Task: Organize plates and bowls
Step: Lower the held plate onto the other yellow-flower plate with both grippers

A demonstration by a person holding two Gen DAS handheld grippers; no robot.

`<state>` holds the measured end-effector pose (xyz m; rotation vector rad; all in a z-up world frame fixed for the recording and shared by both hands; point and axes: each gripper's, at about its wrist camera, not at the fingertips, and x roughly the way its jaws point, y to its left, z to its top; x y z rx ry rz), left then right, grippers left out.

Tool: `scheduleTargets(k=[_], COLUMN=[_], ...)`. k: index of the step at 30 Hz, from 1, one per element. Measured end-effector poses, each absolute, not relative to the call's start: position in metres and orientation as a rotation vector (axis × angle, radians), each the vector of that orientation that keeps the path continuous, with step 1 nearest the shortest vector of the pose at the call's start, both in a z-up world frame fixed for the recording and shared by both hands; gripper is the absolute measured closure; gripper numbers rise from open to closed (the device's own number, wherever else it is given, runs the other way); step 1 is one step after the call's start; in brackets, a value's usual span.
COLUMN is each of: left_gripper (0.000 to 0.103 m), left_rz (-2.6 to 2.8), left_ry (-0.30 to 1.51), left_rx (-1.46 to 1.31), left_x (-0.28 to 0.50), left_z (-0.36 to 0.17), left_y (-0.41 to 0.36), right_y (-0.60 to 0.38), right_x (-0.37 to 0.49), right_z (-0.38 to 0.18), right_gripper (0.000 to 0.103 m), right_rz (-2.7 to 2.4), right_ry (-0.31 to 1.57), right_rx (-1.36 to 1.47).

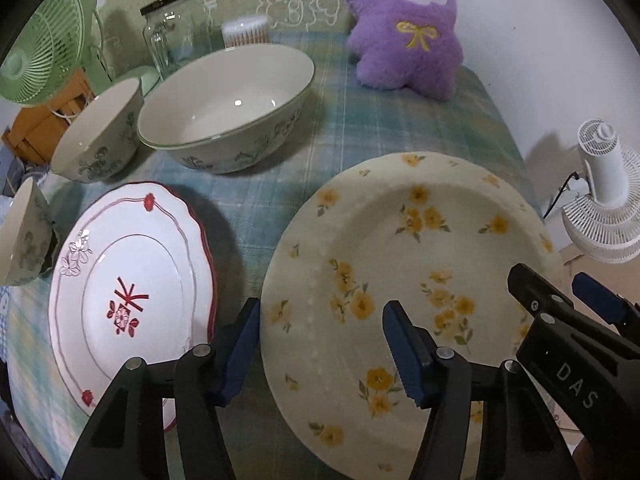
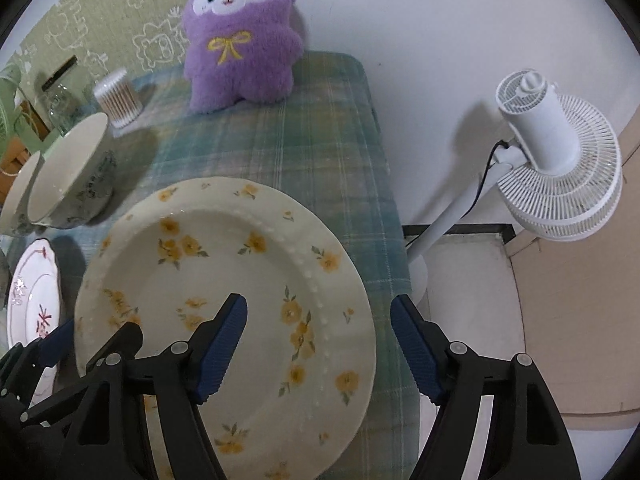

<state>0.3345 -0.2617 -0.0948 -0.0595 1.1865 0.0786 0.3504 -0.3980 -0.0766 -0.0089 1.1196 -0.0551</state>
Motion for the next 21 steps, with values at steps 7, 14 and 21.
scheduleTargets(k=[7, 14, 21], left_gripper=[0.042, 0.043, 0.045], left_rz=[0.091, 0.083, 0.078], left_ry=[1.190, 1.188, 1.162], left_rx=[-0.072, -0.046, 0.019], left_x=[0.335, 0.337, 0.333], left_z=[-0.103, -0.102, -0.092], left_y=[-0.261, -0.262, -0.261], right_y=[-0.394, -0.393, -0.389], right_x=[0.361, 0.359, 0.344], right_z=[-0.093, -0.091, -0.084], right_gripper=[0.035, 0.038, 0.039], right_rz=[-0.044, -0.061, -0.064], right_ry=[1.159, 1.163, 1.174], right_rx=[-0.010, -0.003, -0.002])
